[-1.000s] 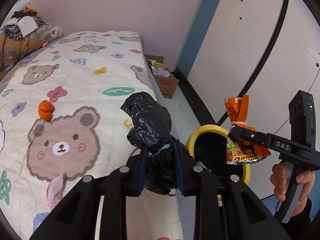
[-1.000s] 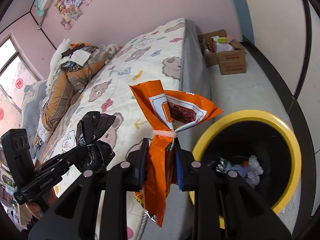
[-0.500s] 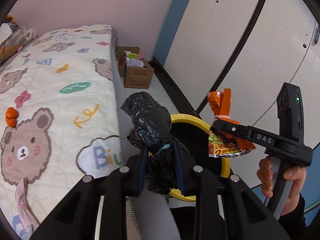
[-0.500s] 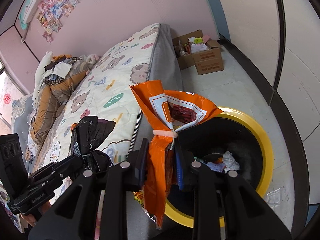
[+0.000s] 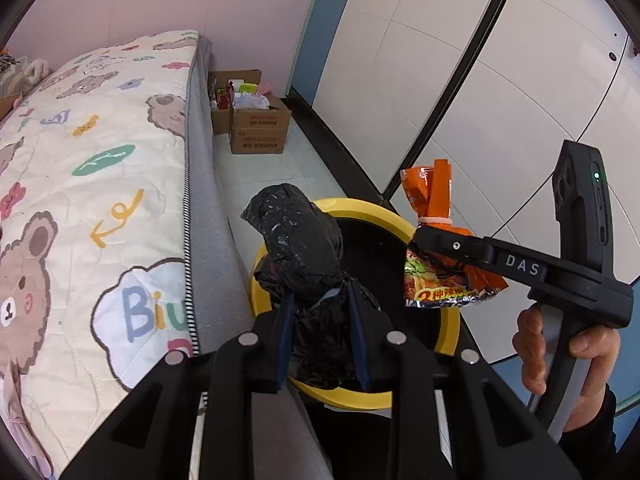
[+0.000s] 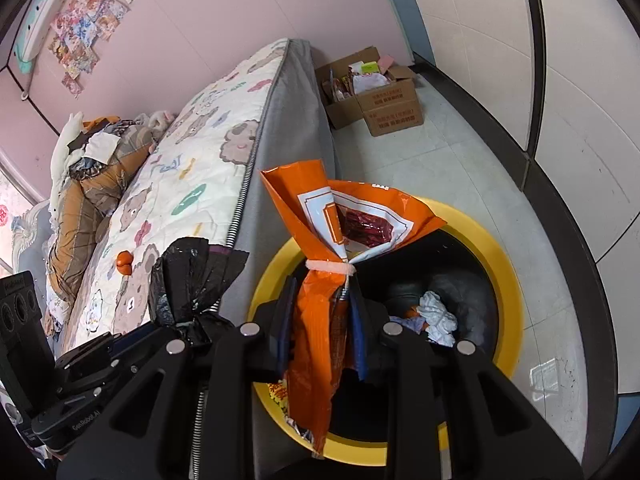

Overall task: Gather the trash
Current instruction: 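Carry the black bag and orange wrapper over the bin with both tools, then open both tools to drop the bag and wrapper into the bin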

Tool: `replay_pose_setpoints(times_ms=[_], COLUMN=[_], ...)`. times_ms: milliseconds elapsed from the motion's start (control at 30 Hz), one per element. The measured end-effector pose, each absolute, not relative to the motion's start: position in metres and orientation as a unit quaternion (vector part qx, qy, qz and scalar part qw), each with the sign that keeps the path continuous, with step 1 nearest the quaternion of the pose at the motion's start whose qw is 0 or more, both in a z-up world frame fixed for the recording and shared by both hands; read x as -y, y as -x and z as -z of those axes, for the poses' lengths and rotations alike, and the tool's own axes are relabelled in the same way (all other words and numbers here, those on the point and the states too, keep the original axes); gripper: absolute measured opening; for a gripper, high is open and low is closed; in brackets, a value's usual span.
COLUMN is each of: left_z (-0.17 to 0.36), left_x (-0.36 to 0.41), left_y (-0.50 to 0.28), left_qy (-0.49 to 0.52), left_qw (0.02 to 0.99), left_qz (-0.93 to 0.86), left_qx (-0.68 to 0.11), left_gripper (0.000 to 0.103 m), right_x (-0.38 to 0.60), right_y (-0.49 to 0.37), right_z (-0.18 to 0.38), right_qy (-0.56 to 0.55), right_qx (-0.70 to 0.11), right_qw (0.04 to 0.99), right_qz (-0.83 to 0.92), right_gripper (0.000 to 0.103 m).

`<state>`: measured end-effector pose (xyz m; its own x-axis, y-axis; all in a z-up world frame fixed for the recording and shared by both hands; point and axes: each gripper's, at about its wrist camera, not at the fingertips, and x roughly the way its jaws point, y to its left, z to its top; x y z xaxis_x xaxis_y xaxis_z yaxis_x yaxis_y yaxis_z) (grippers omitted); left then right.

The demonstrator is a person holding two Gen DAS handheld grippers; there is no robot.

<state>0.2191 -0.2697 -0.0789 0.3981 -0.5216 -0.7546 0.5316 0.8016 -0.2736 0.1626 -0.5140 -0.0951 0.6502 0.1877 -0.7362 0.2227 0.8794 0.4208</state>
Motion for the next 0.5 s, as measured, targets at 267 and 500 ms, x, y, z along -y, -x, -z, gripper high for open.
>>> replay_pose_setpoints(times_ms=[267, 500], left_z=[0.097, 0.108], left_x=[0.289, 0.299], left_y=[-0.229, -0.238], left_qy=[-0.013, -0.019], left_qw=[0.827, 0.82], left_qz=[0.318, 0.321], left_qx=[-0.464, -0.474], left_gripper=[0.025, 0.026], right_x=[0.524, 0.534], right_y=[-0.169, -0.176], right_z=[0.112, 0.127], right_qy=[-0.249, -0.259], right_qx=[-0.433, -0.442], right_qw=[0.866, 0.858], right_qz=[0.025, 0.041], right_gripper=[0.024, 0.029])
